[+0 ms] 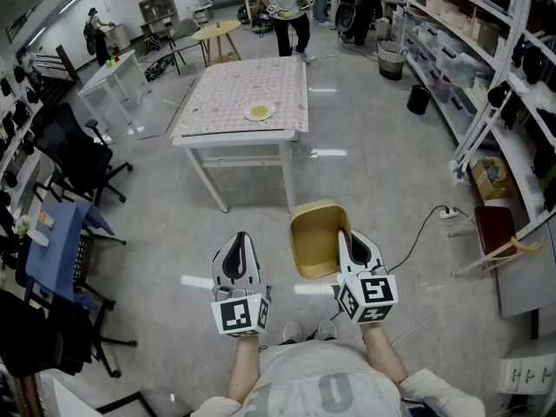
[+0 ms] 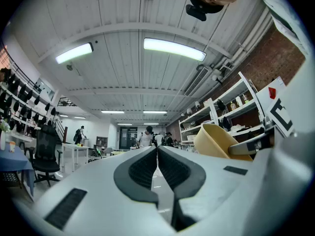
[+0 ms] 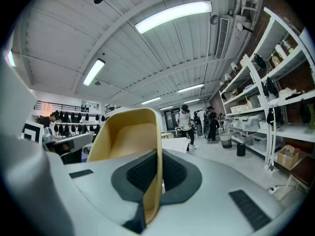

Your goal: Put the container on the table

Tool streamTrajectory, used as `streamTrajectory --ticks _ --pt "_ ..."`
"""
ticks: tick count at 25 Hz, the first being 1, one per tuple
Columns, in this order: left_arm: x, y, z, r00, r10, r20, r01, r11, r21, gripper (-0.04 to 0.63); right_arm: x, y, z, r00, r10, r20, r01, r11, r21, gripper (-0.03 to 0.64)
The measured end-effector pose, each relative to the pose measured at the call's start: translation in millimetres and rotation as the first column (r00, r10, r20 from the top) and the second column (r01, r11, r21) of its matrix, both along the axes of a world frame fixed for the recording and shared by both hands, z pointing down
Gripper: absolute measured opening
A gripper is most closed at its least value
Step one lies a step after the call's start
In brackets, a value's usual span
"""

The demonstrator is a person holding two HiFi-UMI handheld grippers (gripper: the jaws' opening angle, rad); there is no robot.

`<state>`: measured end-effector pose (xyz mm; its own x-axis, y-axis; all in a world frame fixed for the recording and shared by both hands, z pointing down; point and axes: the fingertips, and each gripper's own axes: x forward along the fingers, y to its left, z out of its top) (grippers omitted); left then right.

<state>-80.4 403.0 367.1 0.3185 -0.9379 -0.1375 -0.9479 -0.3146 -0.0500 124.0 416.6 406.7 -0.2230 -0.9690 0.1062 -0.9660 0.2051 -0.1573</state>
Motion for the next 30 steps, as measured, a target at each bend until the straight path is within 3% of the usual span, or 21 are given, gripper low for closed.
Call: streamTrajectory --ticks 15,20,30 --pt "19.2 -15.8 13.9 0.997 -0.066 0.032 0.066 0.998 -0.007 0.034 20.7 -24.7 20.6 0.994 -0.076 0.075 0.078 0.997 -0.028 0.031" --pt "31.1 -24.6 22.0 0.996 -0.092 0.014 0.093 0.996 -0.015 0.034 28.8 -37.7 40.5 0.989 -0.108 0.106 0.117 0.990 -0.079 0.032" --pt "48.2 -109.2 14.4 0.998 -0.056 0.005 0.055 0.996 0.068 0.034 42.9 -110.4 34.9 0.990 -0.101 0.100 0.102 0.995 -0.006 0.032"
